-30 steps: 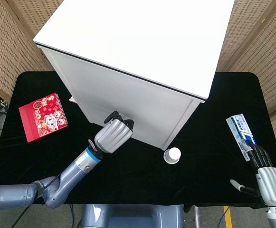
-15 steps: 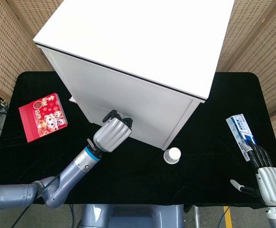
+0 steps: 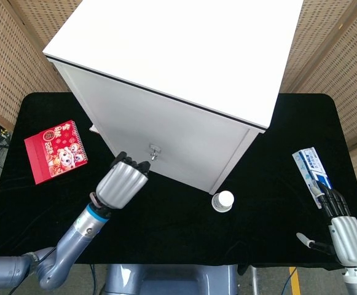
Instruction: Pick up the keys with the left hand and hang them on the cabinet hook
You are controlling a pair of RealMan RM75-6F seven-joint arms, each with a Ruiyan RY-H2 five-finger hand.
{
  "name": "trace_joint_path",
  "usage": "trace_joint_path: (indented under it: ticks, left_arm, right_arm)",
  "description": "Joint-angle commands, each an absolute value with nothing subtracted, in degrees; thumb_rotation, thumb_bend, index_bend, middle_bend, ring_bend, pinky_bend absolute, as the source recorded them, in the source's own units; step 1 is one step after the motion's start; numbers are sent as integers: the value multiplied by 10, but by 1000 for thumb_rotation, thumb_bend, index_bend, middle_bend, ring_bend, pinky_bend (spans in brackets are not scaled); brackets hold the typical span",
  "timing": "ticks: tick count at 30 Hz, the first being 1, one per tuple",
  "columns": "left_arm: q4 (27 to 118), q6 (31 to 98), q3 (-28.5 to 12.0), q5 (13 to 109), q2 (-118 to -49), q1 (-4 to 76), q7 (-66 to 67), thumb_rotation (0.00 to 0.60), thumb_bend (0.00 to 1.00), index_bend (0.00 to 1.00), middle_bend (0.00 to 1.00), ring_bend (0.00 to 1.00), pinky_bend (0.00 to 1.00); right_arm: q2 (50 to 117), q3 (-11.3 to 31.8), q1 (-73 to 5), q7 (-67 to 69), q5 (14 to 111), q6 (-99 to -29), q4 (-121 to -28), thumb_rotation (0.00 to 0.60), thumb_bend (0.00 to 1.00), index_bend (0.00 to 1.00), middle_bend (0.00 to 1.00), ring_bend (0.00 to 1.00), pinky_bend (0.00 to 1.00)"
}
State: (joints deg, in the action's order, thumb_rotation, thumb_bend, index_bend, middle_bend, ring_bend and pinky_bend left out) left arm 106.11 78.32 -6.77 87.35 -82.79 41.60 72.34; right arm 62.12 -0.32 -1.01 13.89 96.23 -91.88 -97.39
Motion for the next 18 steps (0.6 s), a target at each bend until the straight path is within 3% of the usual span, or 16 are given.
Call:
trace_joint_path:
  ticks: [1, 6, 11, 14, 18]
  left_arm:
    - [1090, 875, -8, 900, -799, 326, 669, 600, 305, 562, 755, 756, 645]
    - [1109, 955, 49, 899, -781, 227, 584, 600, 293, 400, 405, 507, 454]
    - [1099, 994, 84, 905, -772, 167, 480, 600, 263, 171, 50, 144, 207]
    - [1101, 999, 113, 897, -756, 131, 411, 600, 231, 66, 0, 5, 66]
    - [1096, 994, 123, 899, -735, 108, 360, 600, 212, 12, 0, 0, 2]
  right_arm:
    - [623, -3, -9, 132, 962, -920, -974, 600, 105, 0, 0, 0, 0]
    - [630, -4, -9, 112, 965, -919, -976, 600, 106, 0, 0, 0, 0]
    - [636, -4, -9, 94, 967, -919, -977, 600, 106, 0, 0, 0, 0]
    - [640, -4, -8, 82, 970, -921, -977, 600, 106, 0, 0, 0, 0]
    - [645, -2, -7, 77, 971, -925, -975, 600, 105, 0, 0, 0, 0]
